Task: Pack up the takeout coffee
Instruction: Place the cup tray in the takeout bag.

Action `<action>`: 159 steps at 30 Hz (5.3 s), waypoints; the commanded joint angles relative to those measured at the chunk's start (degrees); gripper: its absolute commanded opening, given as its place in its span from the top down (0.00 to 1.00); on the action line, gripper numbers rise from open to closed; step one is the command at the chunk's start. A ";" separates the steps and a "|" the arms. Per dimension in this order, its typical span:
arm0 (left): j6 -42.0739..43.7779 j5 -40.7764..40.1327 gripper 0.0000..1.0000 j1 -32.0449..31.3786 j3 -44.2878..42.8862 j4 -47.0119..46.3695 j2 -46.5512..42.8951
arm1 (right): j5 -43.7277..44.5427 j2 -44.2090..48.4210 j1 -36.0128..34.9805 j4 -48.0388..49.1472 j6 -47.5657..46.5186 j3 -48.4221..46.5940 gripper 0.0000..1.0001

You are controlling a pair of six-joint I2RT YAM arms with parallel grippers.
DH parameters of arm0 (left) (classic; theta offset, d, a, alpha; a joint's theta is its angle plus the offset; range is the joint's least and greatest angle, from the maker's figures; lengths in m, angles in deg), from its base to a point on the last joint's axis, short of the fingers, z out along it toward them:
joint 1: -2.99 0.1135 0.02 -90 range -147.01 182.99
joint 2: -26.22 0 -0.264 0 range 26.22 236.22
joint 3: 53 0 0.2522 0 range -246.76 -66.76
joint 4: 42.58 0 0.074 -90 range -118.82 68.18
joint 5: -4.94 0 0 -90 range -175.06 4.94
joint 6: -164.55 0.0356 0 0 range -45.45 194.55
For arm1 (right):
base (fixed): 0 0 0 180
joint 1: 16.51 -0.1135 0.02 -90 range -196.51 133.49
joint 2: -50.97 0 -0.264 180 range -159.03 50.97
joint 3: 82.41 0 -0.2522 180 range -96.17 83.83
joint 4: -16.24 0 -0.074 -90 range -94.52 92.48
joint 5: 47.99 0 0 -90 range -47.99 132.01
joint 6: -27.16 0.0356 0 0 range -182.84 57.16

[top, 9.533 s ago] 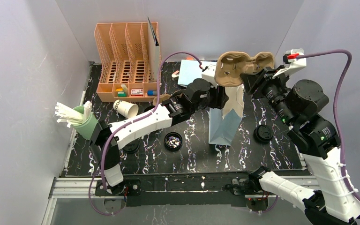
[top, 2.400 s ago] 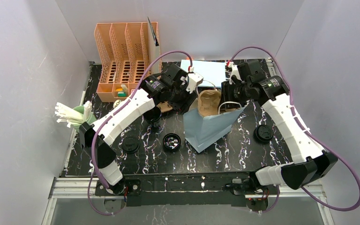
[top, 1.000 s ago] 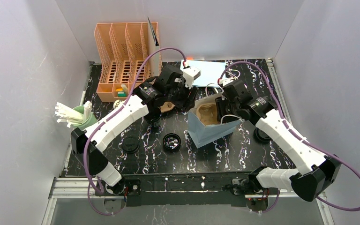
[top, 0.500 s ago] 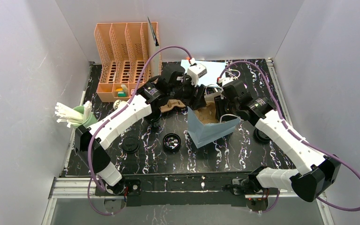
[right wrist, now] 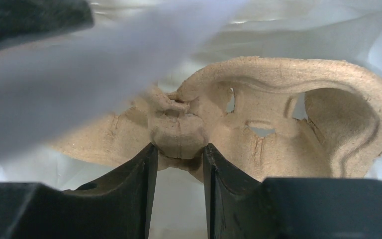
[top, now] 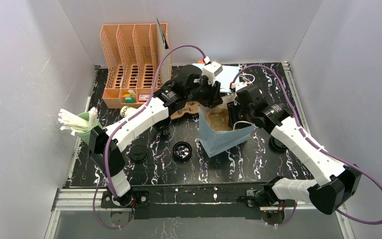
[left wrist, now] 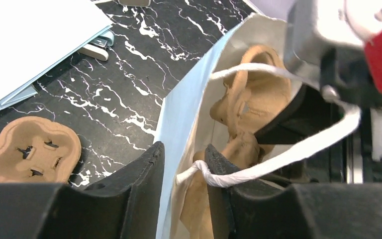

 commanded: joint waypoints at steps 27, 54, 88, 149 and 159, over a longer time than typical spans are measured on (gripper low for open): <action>-14.27 3.59 0.93 6.23 -8.79 1.37 5.30 | -3.05 -2.03 -0.11 0.78 -3.99 0.27 0.84; -10.03 -4.57 1.00 7.39 -23.03 11.22 13.15 | -4.23 -7.54 -3.42 -1.09 -4.28 4.40 0.87; -15.20 9.36 1.00 6.78 -11.14 -8.19 0.14 | -7.16 -17.26 -4.18 -0.60 -1.34 6.16 0.91; -12.23 6.53 1.00 6.84 -6.73 -6.75 -4.90 | 1.84 -19.40 -9.59 7.13 8.35 10.03 0.61; -13.30 7.86 1.00 6.74 -5.82 -6.98 -4.82 | 2.02 -8.15 -9.54 0.63 8.41 1.42 0.02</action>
